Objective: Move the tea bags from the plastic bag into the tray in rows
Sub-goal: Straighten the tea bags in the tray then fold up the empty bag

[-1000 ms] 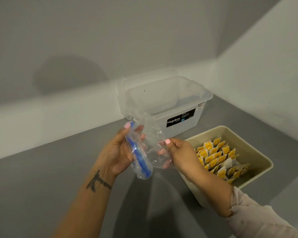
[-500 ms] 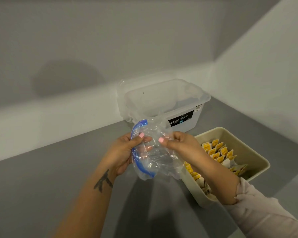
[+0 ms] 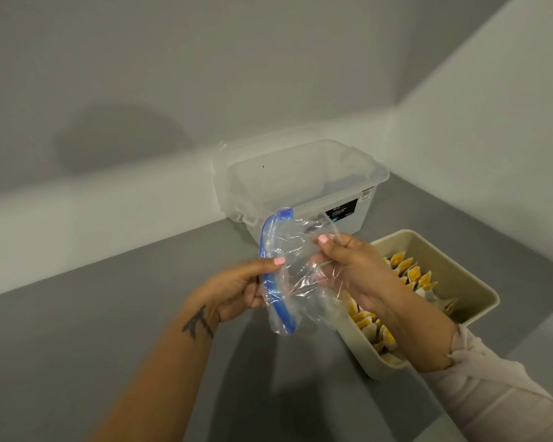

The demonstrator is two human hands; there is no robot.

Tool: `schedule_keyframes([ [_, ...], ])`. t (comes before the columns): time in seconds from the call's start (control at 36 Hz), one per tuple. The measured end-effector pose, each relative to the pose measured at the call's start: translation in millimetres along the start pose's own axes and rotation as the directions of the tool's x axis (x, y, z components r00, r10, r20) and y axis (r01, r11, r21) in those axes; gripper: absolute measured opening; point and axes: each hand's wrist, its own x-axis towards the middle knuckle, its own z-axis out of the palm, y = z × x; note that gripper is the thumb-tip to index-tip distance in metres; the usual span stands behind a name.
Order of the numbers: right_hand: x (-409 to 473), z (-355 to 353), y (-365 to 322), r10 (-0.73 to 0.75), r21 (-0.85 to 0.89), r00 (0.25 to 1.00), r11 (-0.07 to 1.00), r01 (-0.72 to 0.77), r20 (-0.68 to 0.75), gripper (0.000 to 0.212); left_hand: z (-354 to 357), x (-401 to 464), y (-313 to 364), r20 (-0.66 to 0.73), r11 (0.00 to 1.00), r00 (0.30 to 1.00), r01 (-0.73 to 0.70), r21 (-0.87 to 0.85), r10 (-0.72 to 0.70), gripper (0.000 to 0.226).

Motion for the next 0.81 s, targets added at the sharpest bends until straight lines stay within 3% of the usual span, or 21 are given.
schedule_keyframes([
  [0.11, -4, -16, -6, 0.092, -0.028, 0.976, 0.996, -0.088, 0.196, 0.036, -5, 2, -6, 0.003, 0.999, 1.0, -0.03, -0.027, 0.03, 0.049],
  [0.22, -6, -30, -4, 0.107, -0.139, 0.971, 0.987, -0.078, 0.214, 0.047, -3, -1, -11, 0.015, 0.995, 0.995, -0.097, -0.02, 0.097, 0.054],
  [0.44, -21, -44, 4, 0.105, 0.176, 0.964, 0.973, -0.151, 0.245, 0.037, 26, -12, -20, 0.078, 0.958, 0.971, -0.208, -0.196, 0.226, 0.029],
  [0.47, -26, -45, 4, 0.096, 0.169, 0.963, 0.975, -0.141, 0.25, 0.041, 31, -13, -21, 0.076, 0.948, 0.966, -0.223, -0.228, 0.245, 0.032],
  [0.56, -37, -53, 7, 0.04, -0.025, 0.963, 0.999, -0.035, 0.266, 0.054, 44, -13, -27, 0.001, 0.915, 0.975, -0.21, -0.344, 0.224, 0.072],
  [0.58, -42, -56, 7, 0.026, -0.1, 0.964, 0.995, 0.001, 0.265, 0.055, 51, -14, -29, 0.0, 0.906, 0.978, -0.194, -0.376, 0.21, 0.067],
  [0.64, -55, -63, 4, 0.01, -0.161, 0.956, 0.986, 0.039, 0.295, 0.054, 67, -19, -33, -0.007, 0.888, 0.981, -0.179, -0.423, 0.194, 0.025],
  [0.67, -62, -66, 1, 0.001, -0.123, 0.948, 0.992, 0.04, 0.317, 0.054, 77, -21, -33, -0.01, 0.869, 0.979, -0.185, -0.459, 0.203, 0.016],
  [0.75, -86, -82, -4, -0.059, 0.183, 0.946, 0.983, 0.0, 0.318, 0.055, 104, -26, -39, -0.031, 0.799, 0.976, -0.196, -0.569, 0.217, 0.049],
  [0.81, -97, -99, 0, -0.126, 0.232, 0.964, 0.97, 0.071, 0.234, 0.061, 118, -27, -46, -0.018, 0.725, 0.978, -0.165, -0.669, 0.206, 0.055],
])
